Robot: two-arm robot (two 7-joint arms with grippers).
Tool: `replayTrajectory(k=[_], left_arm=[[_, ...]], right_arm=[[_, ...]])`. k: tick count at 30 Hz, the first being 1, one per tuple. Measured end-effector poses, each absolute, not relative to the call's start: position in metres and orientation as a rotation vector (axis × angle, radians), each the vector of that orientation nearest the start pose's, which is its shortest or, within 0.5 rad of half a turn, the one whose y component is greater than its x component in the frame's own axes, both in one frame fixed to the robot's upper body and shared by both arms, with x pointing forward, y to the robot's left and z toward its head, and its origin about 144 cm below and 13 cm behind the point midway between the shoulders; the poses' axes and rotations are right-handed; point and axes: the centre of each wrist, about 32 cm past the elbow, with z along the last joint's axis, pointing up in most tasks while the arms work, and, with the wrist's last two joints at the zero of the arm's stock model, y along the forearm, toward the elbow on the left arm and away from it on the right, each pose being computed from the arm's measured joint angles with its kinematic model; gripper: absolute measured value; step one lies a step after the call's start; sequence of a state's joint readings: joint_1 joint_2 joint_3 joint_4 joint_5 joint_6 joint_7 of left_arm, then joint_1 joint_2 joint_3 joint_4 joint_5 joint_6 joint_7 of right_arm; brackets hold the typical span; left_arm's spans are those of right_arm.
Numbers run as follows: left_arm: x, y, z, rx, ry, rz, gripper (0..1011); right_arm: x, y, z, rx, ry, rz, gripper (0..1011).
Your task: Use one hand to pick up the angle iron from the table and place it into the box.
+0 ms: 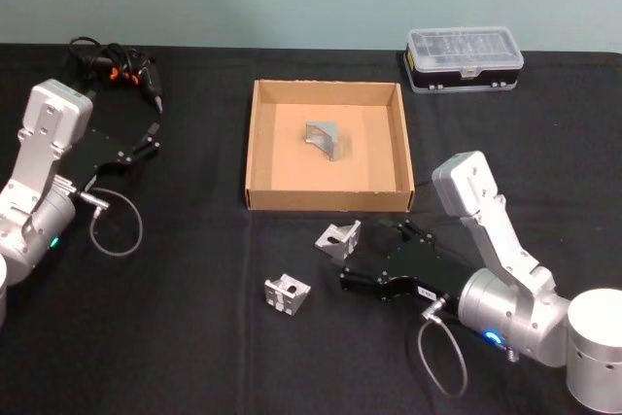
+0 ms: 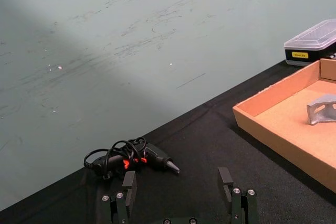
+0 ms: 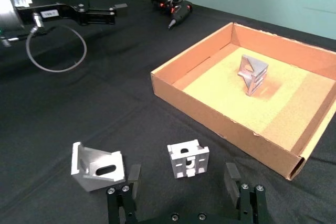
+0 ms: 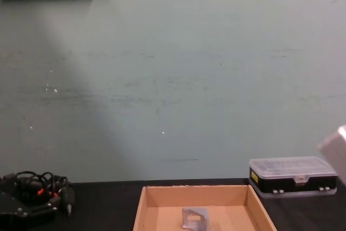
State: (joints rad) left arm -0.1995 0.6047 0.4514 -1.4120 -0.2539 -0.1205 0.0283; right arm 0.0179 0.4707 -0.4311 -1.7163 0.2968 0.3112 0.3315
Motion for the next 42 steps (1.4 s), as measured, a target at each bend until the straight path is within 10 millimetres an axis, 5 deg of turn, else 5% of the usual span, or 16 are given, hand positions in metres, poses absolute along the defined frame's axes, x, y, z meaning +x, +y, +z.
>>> replayTrajectory(k=[31,42], left_arm=[[0.489,0.31,1.14,0.304,-0.285,1.248,1011],[0.489,0.31,1.14,0.304,-0.285,1.248,1011]], right_arm=[[0.459,-0.199,1.146,-0.405,0.19,-0.815,1000],[0.458,-0.2,1.146,-0.403,0.187,-0.814,735]])
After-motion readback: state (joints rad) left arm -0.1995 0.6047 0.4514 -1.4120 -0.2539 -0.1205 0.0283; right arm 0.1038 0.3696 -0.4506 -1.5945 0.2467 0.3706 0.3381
